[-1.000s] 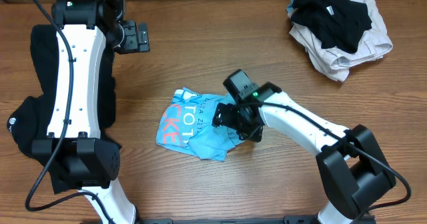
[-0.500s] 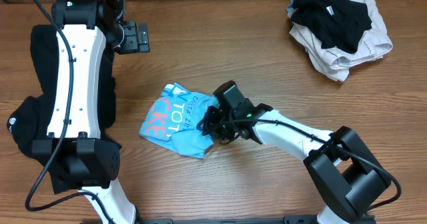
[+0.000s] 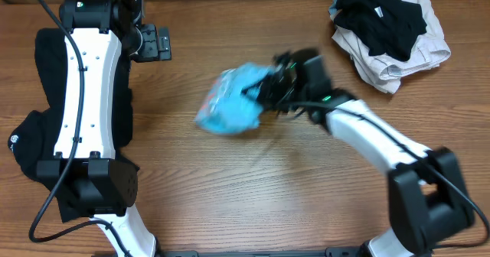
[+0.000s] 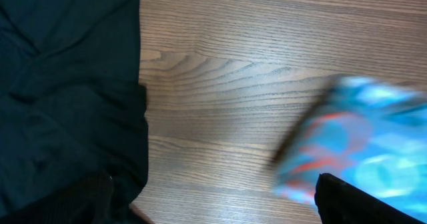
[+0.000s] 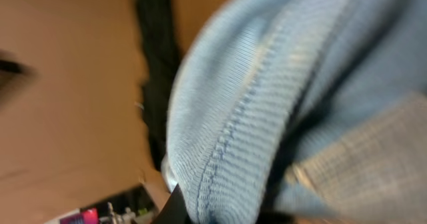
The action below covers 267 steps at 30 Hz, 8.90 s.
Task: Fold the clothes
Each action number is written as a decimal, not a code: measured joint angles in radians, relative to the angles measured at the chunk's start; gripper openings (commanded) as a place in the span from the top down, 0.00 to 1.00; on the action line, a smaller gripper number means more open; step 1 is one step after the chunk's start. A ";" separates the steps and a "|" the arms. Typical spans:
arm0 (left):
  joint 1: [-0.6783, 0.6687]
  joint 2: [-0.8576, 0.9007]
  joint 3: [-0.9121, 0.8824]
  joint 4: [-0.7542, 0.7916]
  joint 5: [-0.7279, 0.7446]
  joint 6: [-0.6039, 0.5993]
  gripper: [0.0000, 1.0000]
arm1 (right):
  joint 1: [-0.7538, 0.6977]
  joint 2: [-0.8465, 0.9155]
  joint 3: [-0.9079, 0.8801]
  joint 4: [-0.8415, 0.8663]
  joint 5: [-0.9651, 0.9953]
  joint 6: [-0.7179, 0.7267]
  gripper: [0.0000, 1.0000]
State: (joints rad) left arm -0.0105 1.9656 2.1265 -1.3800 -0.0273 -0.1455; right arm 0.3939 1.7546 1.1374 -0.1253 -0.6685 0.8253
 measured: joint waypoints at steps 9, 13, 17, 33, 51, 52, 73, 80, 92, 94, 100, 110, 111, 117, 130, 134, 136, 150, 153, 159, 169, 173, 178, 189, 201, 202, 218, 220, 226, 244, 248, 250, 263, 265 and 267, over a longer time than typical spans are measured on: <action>0.000 0.000 0.000 0.004 0.000 0.003 0.00 | -0.265 -0.061 0.251 0.003 -0.080 -0.027 0.96; 0.000 0.000 0.000 0.004 -0.001 0.007 0.00 | -0.375 -0.061 0.312 0.022 -0.087 -0.044 0.96; 0.000 0.000 0.000 0.011 0.000 0.007 0.00 | -0.501 -0.061 0.324 0.109 -0.074 -0.048 0.96; 0.000 0.000 0.000 0.056 0.000 0.014 0.00 | -0.702 0.182 0.346 0.389 -0.046 -0.018 0.93; 0.000 0.000 0.000 0.060 0.005 0.014 0.00 | -0.853 0.091 0.352 -0.401 0.183 -0.431 0.00; 0.000 0.000 0.000 0.060 0.005 0.014 0.00 | -0.853 0.075 0.352 -0.404 0.188 -0.436 0.00; 0.000 0.000 0.000 0.044 0.008 0.014 0.00 | -0.581 -0.576 0.357 -0.964 0.238 -0.688 0.00; 0.000 0.000 0.000 0.042 0.008 0.014 0.00 | -0.580 -0.575 0.357 -1.098 0.240 -0.691 0.00; 0.000 0.000 0.000 0.042 0.008 0.014 0.00 | -0.566 -0.563 0.348 -1.012 0.259 -0.778 0.00; 0.000 0.000 0.000 0.042 0.008 0.014 0.00 | -0.532 -0.574 0.316 -0.906 0.262 -0.814 0.00; 0.000 0.000 0.000 0.041 0.008 0.014 0.00 | -0.367 -0.742 0.046 -0.580 0.348 -0.855 0.00; 0.000 0.000 0.000 0.041 0.008 0.015 0.00 | -0.267 -1.271 -0.615 -0.198 0.476 -0.802 0.00; 0.000 0.000 0.000 0.042 0.008 0.015 0.00 | -0.267 -1.319 -0.675 -0.181 0.484 -0.797 0.00; 0.000 0.000 0.000 0.041 0.008 0.014 0.00 | -0.267 -1.548 -0.954 -0.123 0.501 -0.778 0.00; 0.000 0.000 0.000 0.042 0.008 0.015 0.00 | -0.267 -1.709 -1.094 -0.016 0.501 -0.773 0.00; 0.000 0.000 0.000 0.042 0.008 0.015 0.00 | -0.267 -1.722 -1.094 -0.016 0.501 -0.773 0.00; 0.000 0.000 0.000 0.042 0.008 0.015 0.00 | -0.267 -1.738 -1.094 -0.006 0.501 -0.774 0.00; 0.000 0.000 0.000 0.042 0.008 0.015 0.00 | -0.267 -1.740 -1.094 -0.001 0.501 -0.773 0.00; -0.001 -0.003 -0.001 0.042 0.008 0.015 0.00 | -0.267 -1.740 -1.094 -0.001 0.501 -0.773 0.00; -0.019 -0.116 -0.013 0.042 0.008 0.015 0.00 | -0.267 -1.740 -1.094 -0.001 0.501 -0.773 0.00; -0.026 -0.563 -0.141 0.151 0.007 0.015 0.00 | -0.267 -1.740 -1.094 -0.001 0.501 -0.773 0.00; -0.020 -0.762 -0.423 0.302 0.021 0.015 0.00 | -0.267 -1.740 -1.095 0.000 0.501 -0.773 0.00; -0.020 -1.007 -0.881 0.708 0.076 0.015 0.00 | -0.267 -1.740 -1.096 0.002 0.501 -0.773 0.00; -0.020 -1.547 -1.688 1.350 0.114 0.018 0.00 | -0.267 -1.740 -1.098 0.001 0.501 -0.773 0.00; -0.021 -1.846 -2.103 1.533 0.109 0.018 0.00 | -0.267 -1.740 -1.098 0.001 0.501 -0.774 0.00; -0.021 -1.866 -2.110 1.503 0.104 0.018 0.00 | -0.267 -1.740 -1.098 0.001 0.501 -0.773 0.00; -0.021 -1.949 -2.118 1.305 0.071 0.018 0.00 | -0.267 -1.740 -1.099 0.001 0.501 -0.774 0.00; -0.021 -1.949 -2.118 1.305 0.071 0.018 0.00 | -0.267 -1.740 -1.099 0.002 0.501 -0.773 0.00; -0.021 -1.949 -2.118 1.305 0.068 0.018 0.00 | -0.267 -1.740 -1.099 0.001 0.501 -0.773 0.00; -0.021 -1.949 -2.118 1.305 0.068 0.018 0.00 | -0.267 -1.740 -1.099 0.001 0.501 -0.774 0.00; -0.021 -1.949 -2.118 1.305 0.068 0.018 0.00 | -0.267 -1.740 -1.099 0.001 0.501 -0.773 0.00; -0.021 -1.949 -2.118 1.305 0.068 0.018 0.00 | -0.267 -1.740 -1.098 0.001 0.501 -0.773 0.00; -0.021 -1.949 -2.118 1.305 0.068 0.018 0.01 | -0.267 -1.740 -1.099 0.001 0.501 -0.773 0.00; -0.021 -1.949 -2.118 1.305 0.068 0.018 0.00 | -0.267 -1.740 -1.098 0.001 0.501 -0.773 0.00; -0.021 -1.949 -2.118 1.305 0.068 0.018 0.00 | -0.267 -1.740 -1.099 0.001 0.501 -0.773 0.00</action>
State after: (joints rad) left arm -0.0311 0.0170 0.0090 -0.0753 0.0402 -0.1272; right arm 0.1268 0.0147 0.0387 -0.1242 -0.1677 0.0525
